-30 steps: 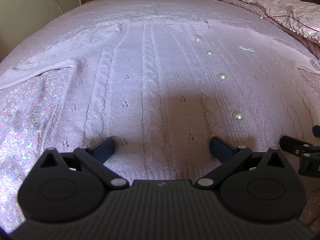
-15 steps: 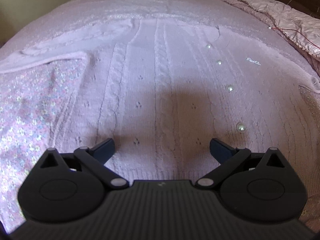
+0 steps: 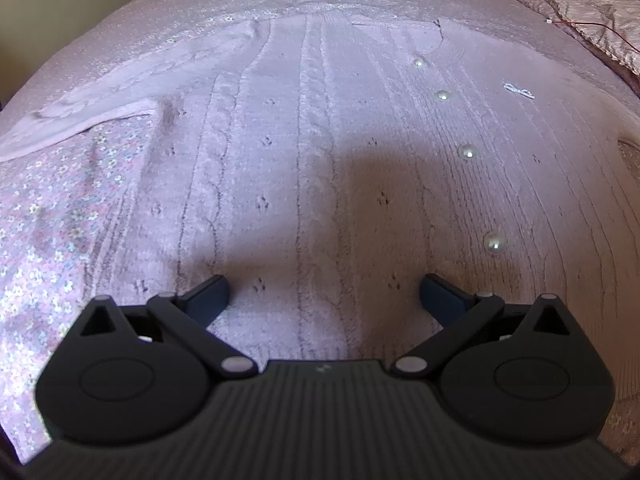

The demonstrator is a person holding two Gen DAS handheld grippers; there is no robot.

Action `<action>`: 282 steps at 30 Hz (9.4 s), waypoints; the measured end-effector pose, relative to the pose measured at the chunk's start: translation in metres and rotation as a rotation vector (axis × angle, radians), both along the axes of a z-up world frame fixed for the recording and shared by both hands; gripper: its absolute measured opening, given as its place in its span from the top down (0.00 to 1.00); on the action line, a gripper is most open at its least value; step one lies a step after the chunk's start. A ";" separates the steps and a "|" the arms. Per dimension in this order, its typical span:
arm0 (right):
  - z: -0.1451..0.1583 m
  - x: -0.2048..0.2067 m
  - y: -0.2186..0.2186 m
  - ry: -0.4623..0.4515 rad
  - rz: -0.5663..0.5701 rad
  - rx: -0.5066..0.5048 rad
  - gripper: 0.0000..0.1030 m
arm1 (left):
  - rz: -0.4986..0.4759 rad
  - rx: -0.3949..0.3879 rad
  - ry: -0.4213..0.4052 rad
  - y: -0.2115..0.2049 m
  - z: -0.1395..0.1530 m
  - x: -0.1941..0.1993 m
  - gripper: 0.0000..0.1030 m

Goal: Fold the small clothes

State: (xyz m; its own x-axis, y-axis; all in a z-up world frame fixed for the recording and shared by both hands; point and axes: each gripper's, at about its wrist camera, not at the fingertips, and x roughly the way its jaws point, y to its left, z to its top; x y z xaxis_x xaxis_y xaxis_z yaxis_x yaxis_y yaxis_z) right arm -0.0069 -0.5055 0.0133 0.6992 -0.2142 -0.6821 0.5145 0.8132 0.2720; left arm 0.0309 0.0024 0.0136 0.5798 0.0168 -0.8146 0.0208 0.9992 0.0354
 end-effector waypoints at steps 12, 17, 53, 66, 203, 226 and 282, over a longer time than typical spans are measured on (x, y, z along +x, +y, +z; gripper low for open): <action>-0.023 0.042 -0.046 -0.067 -0.087 -0.145 0.06 | -0.006 0.019 -0.001 -0.005 -0.002 0.004 0.00; -0.017 0.059 -0.041 -0.026 -0.105 -0.200 0.49 | 0.000 0.024 0.003 -0.006 -0.002 0.006 0.00; 0.164 0.091 0.255 -0.321 0.365 0.079 0.91 | 0.176 -0.073 -0.174 0.105 0.064 0.008 0.00; 0.134 0.118 0.424 -0.230 0.580 0.148 0.91 | 0.204 -0.055 -0.185 0.135 0.059 0.017 0.00; 0.026 0.023 0.299 0.060 0.460 0.131 0.08 | 0.345 -0.062 -0.162 0.168 0.049 0.136 0.42; 0.018 0.010 0.360 0.146 0.515 -0.011 0.06 | 0.785 -0.302 -0.296 0.344 0.010 0.131 0.25; 0.052 0.039 0.406 0.105 0.778 0.248 0.06 | 0.146 -0.373 -0.159 0.131 0.021 0.022 0.66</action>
State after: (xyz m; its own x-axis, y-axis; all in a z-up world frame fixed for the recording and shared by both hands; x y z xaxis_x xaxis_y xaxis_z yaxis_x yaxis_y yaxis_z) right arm 0.0326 -0.0995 0.0649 0.5152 0.4712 -0.7159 -0.1388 0.8701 0.4729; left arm 0.0529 0.1338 0.0345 0.7120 -0.1709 -0.6810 -0.0983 0.9361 -0.3378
